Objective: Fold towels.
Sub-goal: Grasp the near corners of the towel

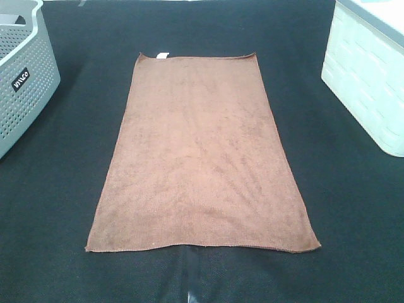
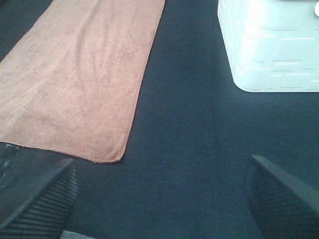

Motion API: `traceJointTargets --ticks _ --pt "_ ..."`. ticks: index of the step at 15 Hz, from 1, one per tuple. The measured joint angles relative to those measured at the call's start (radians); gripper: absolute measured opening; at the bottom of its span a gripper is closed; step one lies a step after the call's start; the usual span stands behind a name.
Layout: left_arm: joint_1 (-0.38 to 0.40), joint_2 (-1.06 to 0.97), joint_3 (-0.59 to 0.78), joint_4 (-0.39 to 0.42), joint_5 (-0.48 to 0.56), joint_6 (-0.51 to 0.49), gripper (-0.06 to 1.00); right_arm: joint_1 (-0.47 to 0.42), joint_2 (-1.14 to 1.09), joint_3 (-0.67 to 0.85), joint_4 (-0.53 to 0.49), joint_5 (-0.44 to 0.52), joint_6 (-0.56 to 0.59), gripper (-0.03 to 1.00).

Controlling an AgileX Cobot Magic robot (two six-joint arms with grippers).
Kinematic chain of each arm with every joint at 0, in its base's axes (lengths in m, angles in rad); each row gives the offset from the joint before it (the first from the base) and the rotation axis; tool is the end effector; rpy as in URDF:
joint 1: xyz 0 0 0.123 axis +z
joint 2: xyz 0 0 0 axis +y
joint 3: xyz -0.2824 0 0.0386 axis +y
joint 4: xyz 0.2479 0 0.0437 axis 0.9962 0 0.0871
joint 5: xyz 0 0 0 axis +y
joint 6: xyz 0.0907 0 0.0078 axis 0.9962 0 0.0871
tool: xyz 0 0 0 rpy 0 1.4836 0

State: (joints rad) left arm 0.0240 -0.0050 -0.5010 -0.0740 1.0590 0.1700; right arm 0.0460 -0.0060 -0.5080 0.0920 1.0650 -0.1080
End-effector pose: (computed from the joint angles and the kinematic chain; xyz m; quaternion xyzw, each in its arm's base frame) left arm -0.0056 -0.0060 0.2777 0.0635 0.8483 0.0140 0.5256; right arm -0.0074 0.0070 0.2793 -0.0676 0.8471 0.0296 0.5263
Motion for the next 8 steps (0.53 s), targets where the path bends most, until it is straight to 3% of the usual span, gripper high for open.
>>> traceJointTargets --ticks 8 --pt "0.000 0.000 0.000 0.000 0.000 0.000 0.68 0.000 0.000 0.000 0.000 0.000 0.000 0.85"
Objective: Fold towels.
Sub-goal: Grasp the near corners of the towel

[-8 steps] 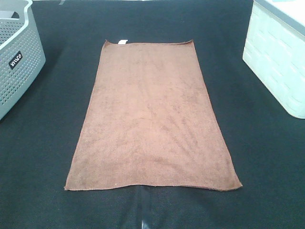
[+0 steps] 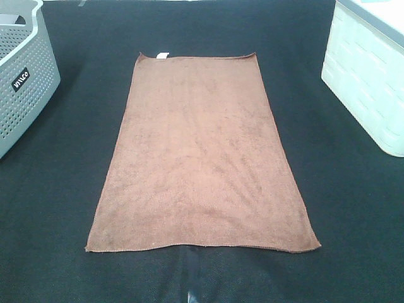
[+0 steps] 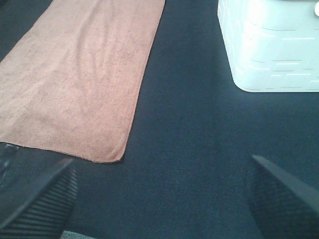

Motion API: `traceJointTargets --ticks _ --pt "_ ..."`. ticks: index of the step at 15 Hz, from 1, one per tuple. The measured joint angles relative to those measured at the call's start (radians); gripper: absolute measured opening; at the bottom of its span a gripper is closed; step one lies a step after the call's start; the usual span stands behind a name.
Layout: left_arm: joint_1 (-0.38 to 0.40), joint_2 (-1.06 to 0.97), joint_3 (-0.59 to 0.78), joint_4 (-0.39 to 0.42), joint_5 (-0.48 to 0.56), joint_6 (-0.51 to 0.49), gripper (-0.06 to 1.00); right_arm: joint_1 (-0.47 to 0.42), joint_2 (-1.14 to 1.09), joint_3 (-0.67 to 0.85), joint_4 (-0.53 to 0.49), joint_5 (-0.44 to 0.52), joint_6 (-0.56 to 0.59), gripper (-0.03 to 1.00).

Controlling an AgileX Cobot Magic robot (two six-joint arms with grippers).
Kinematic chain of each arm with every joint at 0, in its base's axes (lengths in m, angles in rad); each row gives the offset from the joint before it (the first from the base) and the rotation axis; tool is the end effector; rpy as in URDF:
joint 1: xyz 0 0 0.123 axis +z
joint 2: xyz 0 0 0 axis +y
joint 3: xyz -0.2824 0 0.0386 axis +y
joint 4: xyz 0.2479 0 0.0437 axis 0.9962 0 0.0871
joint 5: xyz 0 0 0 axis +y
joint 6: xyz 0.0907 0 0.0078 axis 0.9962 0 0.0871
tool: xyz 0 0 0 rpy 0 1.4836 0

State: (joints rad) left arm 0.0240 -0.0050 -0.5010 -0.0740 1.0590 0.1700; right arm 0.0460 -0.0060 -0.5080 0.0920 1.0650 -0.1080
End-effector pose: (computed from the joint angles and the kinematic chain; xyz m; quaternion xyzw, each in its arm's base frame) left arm -0.0056 -0.0060 0.2777 0.0635 0.8483 0.0140 0.5256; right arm -0.0074 0.0070 0.2793 -0.0676 0.8471 0.0296 0.5263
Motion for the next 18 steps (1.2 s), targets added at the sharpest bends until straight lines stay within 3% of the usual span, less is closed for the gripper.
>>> traceJointTargets --ticks 18 --pt "0.000 0.000 0.000 0.000 0.000 0.000 0.68 0.000 0.000 0.000 0.000 0.000 0.000 0.85"
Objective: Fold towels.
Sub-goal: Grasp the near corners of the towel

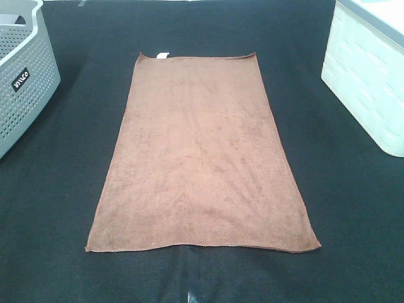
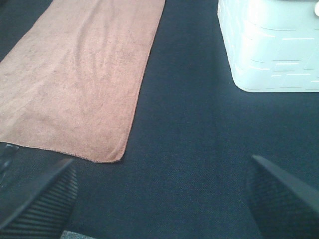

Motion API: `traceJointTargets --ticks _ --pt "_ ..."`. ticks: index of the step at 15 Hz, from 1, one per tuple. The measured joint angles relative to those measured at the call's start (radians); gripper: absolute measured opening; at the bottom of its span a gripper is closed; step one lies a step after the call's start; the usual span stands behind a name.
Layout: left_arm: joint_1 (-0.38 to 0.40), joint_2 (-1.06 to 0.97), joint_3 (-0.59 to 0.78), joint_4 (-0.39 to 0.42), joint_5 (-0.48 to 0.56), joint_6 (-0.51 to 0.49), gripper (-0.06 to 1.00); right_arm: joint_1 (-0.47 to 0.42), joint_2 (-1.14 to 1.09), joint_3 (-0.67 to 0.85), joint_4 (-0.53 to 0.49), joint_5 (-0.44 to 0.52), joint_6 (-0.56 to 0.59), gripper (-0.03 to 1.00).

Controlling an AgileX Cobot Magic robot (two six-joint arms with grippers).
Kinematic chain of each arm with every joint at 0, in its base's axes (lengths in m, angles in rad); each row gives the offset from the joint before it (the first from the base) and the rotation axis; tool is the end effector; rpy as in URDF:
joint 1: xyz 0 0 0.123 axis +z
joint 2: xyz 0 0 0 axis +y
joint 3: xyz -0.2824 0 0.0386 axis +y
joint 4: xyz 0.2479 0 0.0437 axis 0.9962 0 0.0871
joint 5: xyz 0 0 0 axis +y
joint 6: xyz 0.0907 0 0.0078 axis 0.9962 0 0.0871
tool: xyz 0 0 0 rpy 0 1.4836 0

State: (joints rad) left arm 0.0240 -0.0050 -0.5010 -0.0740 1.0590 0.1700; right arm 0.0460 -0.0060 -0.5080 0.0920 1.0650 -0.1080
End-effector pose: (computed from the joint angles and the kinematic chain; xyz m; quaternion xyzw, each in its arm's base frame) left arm -0.0056 -0.0060 0.2777 0.0635 0.8483 0.0140 0.5256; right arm -0.0074 0.0070 0.2793 -0.0676 0.8471 0.0296 0.5263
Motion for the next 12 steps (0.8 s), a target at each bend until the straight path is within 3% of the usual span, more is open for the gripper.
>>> traceJointTargets --ticks 12 --pt "0.000 0.000 0.000 0.000 0.000 0.000 0.68 0.000 0.000 0.000 0.000 0.000 0.000 0.85"
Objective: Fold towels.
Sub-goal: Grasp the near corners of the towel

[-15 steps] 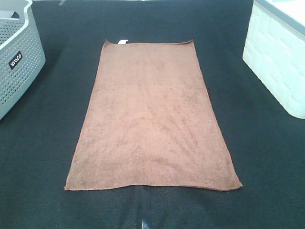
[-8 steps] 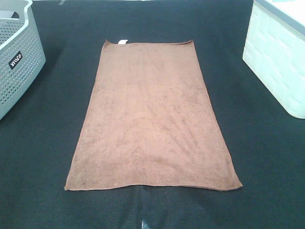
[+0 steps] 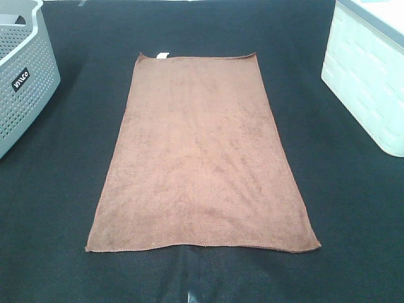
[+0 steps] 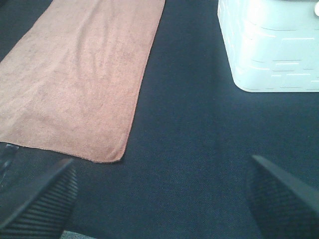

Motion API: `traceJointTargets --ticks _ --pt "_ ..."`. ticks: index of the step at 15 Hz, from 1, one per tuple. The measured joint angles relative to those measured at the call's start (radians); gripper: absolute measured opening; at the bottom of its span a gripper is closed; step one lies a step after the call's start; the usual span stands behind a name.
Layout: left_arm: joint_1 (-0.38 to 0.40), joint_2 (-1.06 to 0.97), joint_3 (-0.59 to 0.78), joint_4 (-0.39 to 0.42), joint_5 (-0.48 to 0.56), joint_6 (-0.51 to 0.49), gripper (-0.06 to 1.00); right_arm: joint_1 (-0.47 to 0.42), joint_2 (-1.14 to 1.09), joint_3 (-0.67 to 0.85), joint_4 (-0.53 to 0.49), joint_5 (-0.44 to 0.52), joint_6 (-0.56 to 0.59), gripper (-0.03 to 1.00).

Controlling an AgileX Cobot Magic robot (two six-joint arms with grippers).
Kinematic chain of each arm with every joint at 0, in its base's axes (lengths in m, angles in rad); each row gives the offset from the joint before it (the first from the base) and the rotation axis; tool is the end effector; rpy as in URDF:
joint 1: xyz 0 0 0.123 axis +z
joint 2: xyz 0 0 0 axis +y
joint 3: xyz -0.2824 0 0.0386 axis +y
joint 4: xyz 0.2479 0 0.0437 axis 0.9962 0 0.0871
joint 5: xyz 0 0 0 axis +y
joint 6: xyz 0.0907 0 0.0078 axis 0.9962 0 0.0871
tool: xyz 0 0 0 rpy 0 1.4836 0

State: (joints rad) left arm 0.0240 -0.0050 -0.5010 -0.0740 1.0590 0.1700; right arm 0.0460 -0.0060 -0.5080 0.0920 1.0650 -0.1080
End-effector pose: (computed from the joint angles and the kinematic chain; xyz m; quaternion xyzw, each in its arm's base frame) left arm -0.0056 -0.0060 0.2777 0.0635 0.8483 0.0140 0.5256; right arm -0.0074 0.0070 0.2793 -0.0676 0.8471 0.0296 0.5263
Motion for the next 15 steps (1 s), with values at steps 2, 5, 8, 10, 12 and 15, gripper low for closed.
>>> traceJointTargets --ticks 2,5,8,10,12,15 --pt "0.000 0.000 0.000 0.000 0.000 0.000 0.68 0.000 0.000 0.000 0.000 0.000 0.000 0.85" --pt "0.000 0.000 0.000 0.000 0.000 0.000 0.68 0.000 0.000 0.000 0.000 0.000 0.000 0.85" --pt "0.000 0.000 0.000 0.000 0.000 0.000 0.68 0.000 0.000 0.000 0.000 0.000 0.000 0.85" --pt "0.000 0.000 0.000 0.000 0.000 0.000 0.68 0.000 0.000 0.000 0.000 0.000 0.000 0.85" --pt "0.000 0.000 0.000 0.000 0.000 0.000 0.68 0.000 0.000 0.000 0.000 0.000 0.000 0.85" --pt "0.000 0.000 0.000 0.000 0.000 0.000 0.68 0.000 0.000 0.000 0.000 0.000 0.000 0.85"
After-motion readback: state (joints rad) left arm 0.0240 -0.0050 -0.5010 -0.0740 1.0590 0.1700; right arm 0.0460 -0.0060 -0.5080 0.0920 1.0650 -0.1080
